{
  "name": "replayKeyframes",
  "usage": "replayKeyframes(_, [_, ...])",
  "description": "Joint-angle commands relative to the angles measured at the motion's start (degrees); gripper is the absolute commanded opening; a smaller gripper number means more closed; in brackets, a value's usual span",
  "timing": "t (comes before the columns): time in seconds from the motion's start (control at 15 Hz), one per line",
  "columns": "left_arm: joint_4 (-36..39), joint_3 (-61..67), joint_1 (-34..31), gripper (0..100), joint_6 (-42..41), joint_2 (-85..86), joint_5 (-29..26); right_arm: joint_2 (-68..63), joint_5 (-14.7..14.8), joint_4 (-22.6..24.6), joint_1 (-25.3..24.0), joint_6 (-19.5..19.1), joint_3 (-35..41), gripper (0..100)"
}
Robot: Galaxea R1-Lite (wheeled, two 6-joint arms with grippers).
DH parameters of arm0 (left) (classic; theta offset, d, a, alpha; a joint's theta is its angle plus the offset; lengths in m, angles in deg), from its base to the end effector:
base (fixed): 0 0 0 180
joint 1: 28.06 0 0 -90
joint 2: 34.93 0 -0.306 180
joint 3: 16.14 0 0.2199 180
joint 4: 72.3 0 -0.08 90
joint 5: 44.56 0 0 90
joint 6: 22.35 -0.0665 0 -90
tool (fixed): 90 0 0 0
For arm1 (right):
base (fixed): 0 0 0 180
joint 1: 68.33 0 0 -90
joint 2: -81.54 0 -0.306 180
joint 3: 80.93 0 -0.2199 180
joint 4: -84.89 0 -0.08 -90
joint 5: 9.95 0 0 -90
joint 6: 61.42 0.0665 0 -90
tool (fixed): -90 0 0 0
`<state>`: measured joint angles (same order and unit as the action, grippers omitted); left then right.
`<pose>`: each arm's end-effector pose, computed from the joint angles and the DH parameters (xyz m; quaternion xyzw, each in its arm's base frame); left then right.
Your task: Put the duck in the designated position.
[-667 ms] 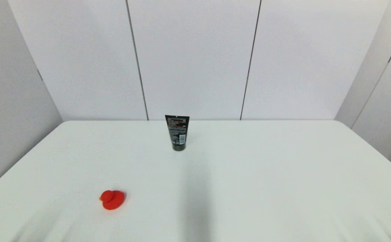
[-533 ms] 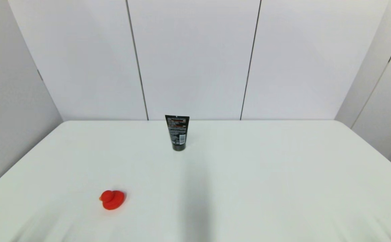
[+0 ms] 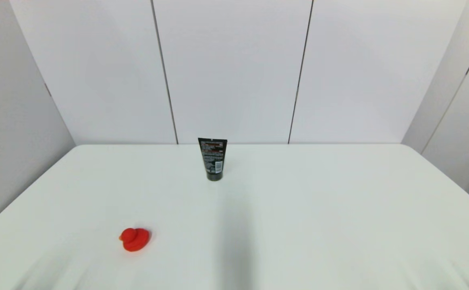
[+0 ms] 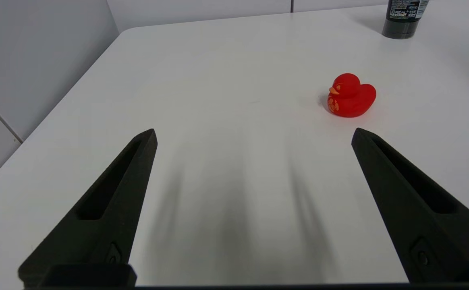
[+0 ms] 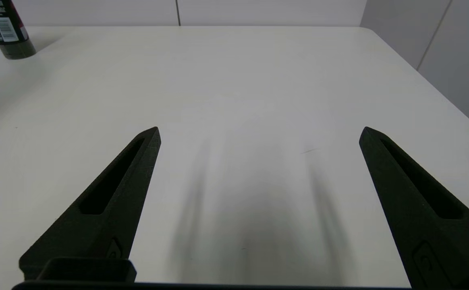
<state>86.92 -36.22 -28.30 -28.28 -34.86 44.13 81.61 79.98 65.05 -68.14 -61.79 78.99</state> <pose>0.0469 -0.0013 0.0738 0.0516 0.0050 -0.0096 0.9986 0.0469 -0.0001 0.0762 -0.0032 -0.0027 -0.0011 1.0000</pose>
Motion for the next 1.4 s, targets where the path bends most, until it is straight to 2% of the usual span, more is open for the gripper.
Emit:
replayKeyframes(0.07, [0.0, 0.0, -0.02, 100, 0.04, -0.07, 0.0, -0.07, -0.01, 0.02, -0.01, 0.03, 0.0, 100])
replayKeyframes(0.67, [0.09, -0.88, -0.02, 100, 0.48, -2.62, 0.17, -0.07, -0.01, 0.02, -0.01, -0.06, 0.0, 100])
replayKeyframes(1.2, [-0.17, -19.42, 0.07, 100, -4.62, -21.43, -0.7, -0.07, -0.01, 0.02, -0.01, -0.06, 0.0, 100])
replayKeyframes(1.4, [-1.14, -31.03, 0.68, 100, -7.43, -32.5, -5.45, -0.07, -0.01, 0.02, -0.01, 0.03, 0.0, 100])
